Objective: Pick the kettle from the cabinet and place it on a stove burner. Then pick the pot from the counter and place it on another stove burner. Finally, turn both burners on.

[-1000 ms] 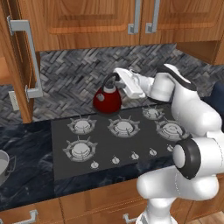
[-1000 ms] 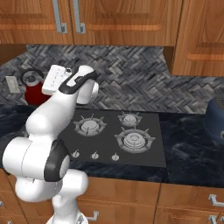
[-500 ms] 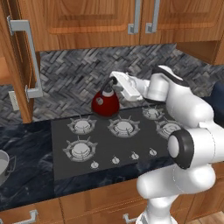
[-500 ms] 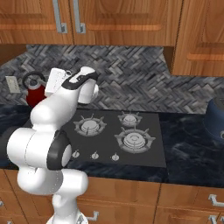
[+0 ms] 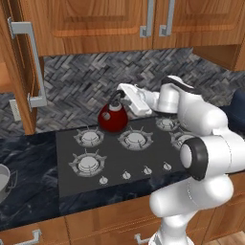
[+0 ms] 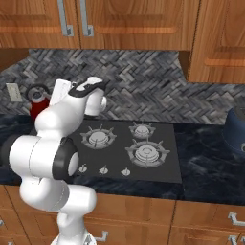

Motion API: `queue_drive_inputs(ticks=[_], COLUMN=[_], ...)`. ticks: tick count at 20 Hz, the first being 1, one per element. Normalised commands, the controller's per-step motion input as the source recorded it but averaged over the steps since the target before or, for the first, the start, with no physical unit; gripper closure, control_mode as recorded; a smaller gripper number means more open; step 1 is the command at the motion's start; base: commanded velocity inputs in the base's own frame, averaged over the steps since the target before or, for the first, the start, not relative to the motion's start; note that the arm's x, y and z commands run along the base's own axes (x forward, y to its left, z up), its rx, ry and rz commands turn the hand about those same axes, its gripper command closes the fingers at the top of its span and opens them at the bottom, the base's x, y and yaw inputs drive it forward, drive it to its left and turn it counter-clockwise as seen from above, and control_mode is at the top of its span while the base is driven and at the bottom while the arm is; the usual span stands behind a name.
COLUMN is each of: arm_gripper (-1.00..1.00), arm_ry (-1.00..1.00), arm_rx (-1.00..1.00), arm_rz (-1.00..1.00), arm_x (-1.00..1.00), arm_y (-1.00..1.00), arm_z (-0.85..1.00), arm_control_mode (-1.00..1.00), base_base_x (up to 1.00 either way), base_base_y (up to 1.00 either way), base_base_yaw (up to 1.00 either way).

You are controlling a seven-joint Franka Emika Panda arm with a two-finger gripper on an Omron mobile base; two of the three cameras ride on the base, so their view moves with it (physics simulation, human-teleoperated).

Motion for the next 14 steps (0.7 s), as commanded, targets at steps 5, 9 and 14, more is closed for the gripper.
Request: queue_drive_inputs(ticks=[5, 9, 14], arm_gripper=[1.0, 1.0, 1.0], arm_ry=[0.0, 0.0, 0.0], arm_rx=[0.0, 0.0, 0.0], arm_rz=[0.0, 0.0, 0.0], arm_x=[0.09, 0.12, 0.13], arm_y=[0.12, 0.08, 0.03], arm_z=[-0.16, -0.13, -0.12], arm_control_mode=[-1.0, -1.0, -1.0], base_base_x=[0.0, 0.0, 0.0], base_base_y=[0.0, 0.0, 0.0], base_base_yaw=[0.0, 0.0, 0.0])
